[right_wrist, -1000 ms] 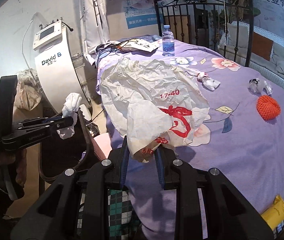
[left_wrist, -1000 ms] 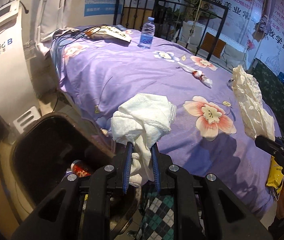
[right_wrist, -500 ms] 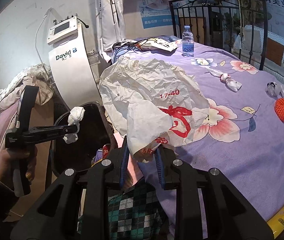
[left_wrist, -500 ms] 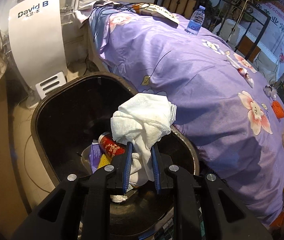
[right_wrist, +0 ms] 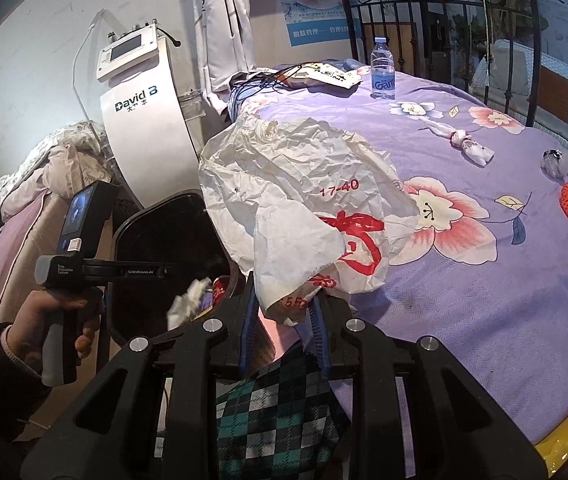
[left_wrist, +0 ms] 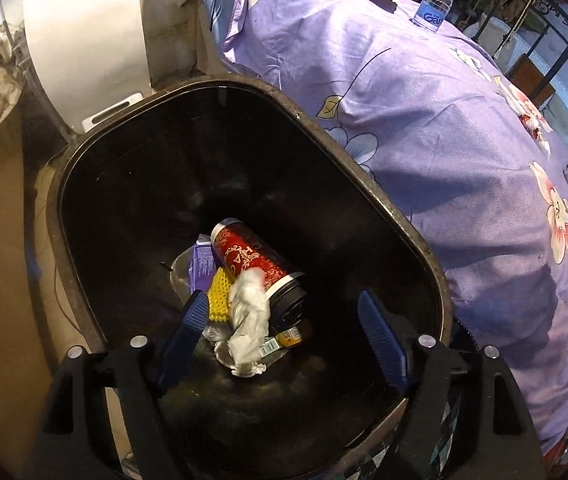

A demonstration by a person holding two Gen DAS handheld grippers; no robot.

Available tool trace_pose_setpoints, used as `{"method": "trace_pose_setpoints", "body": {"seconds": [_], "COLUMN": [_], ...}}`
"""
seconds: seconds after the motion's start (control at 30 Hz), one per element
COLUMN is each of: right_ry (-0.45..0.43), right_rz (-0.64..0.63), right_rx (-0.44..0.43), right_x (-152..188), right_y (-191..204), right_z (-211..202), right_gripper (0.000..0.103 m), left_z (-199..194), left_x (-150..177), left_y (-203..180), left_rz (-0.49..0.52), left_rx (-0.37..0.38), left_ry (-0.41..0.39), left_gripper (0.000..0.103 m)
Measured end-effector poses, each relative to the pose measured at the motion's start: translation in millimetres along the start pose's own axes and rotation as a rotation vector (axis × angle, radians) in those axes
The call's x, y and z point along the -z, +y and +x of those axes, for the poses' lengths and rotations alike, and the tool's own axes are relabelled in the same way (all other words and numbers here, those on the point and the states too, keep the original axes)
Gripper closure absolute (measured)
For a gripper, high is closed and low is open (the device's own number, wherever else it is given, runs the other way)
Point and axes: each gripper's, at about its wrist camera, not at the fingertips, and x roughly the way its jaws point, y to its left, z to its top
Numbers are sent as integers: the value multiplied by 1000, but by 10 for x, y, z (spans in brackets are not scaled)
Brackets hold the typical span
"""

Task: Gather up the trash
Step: 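Lower the red-printed plastic bag into the bin and open the right tool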

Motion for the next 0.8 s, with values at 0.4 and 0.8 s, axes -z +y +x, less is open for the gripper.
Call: {"method": "trace_pose_setpoints", "body": {"seconds": [0.4,0.8], "right_ry": [63,195], "right_rz": [9,-57], "right_rx": [-102,-313], "right_x": [44,38], "right_y": [88,616], "right_z": [257,762], "right_gripper": [78,78], "left_z": [-344,-658], "left_x": [-101,-257], "left_y": [136,311], "left_rz": [-65,-116], "left_rx": [-23,-56], "left_ry": [-189,-301], "left_gripper": [19,17]}}
